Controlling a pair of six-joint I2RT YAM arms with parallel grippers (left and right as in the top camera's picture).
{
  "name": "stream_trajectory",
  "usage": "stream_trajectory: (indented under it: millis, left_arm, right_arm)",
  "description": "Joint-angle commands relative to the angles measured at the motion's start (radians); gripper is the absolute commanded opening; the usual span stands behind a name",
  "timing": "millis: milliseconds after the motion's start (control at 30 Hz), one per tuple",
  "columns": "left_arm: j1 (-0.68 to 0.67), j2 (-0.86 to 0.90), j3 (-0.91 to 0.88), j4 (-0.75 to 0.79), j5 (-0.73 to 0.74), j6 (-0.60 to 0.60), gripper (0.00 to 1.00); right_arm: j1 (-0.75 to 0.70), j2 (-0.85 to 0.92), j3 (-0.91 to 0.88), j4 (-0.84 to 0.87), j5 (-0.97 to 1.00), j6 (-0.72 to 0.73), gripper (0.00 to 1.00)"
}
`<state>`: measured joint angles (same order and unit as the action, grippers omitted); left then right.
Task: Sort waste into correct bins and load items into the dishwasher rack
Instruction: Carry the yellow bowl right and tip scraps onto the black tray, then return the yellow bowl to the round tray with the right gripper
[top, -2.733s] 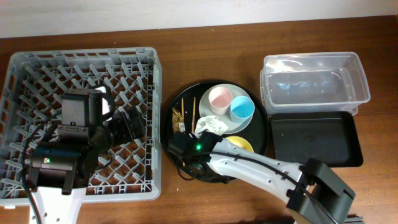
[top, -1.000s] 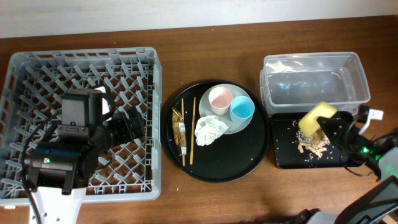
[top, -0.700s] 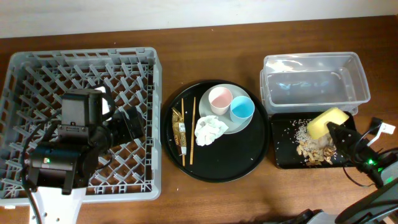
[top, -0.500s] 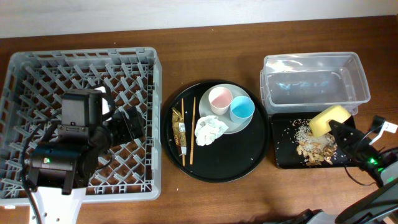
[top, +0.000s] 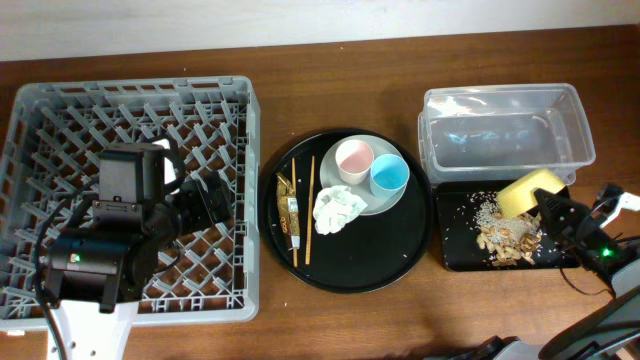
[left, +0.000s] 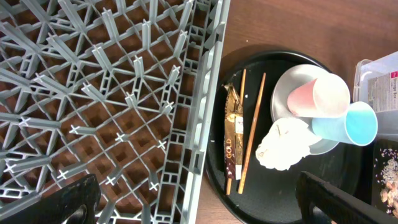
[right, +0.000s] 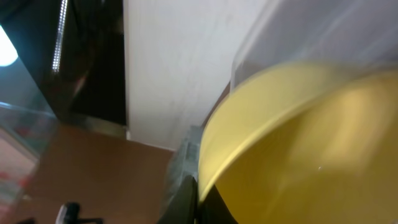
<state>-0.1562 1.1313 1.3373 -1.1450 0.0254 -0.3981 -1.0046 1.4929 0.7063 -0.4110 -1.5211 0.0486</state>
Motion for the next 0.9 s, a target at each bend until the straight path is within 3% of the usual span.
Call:
stream_trajectory:
  millis: [0,100,167,433,667,867]
  left_arm:
    - [0.003,0.000,0.006,-0.001,-0.007,-0.005,0.99]
    - [0.003,0.000,0.006,-0.001,-0.007,-0.005,0.99]
    - [0.003,0.000,0.006,-0.001,-0.007,-0.005,0.99]
    - [0.003,0.000,0.006,-0.001,-0.007,-0.005,0.99]
    - [0.003,0.000,0.006,-0.001,-0.007,-0.005,0.99]
    - [0.003,0.000,0.006,-0.001,-0.007,-0.005,0.99]
  right_arm:
    - [-0.001,-0.024,0.002,0.033,-0.031,0.174,0.04]
    - [0.001,-0.026,0.002,0.144,-0.012,0.195,0.04]
    - [0.010,-0.029,0.004,0.153,-0.031,0.362,0.04]
    - [0.132,-0.166,0.127,0.158,0.037,0.542,0.04]
    - [0.532,-0.343,0.249,0.132,0.320,0.660,0.04]
    - [1.056,-0.399,0.251,-0.121,0.909,0.515,0.04]
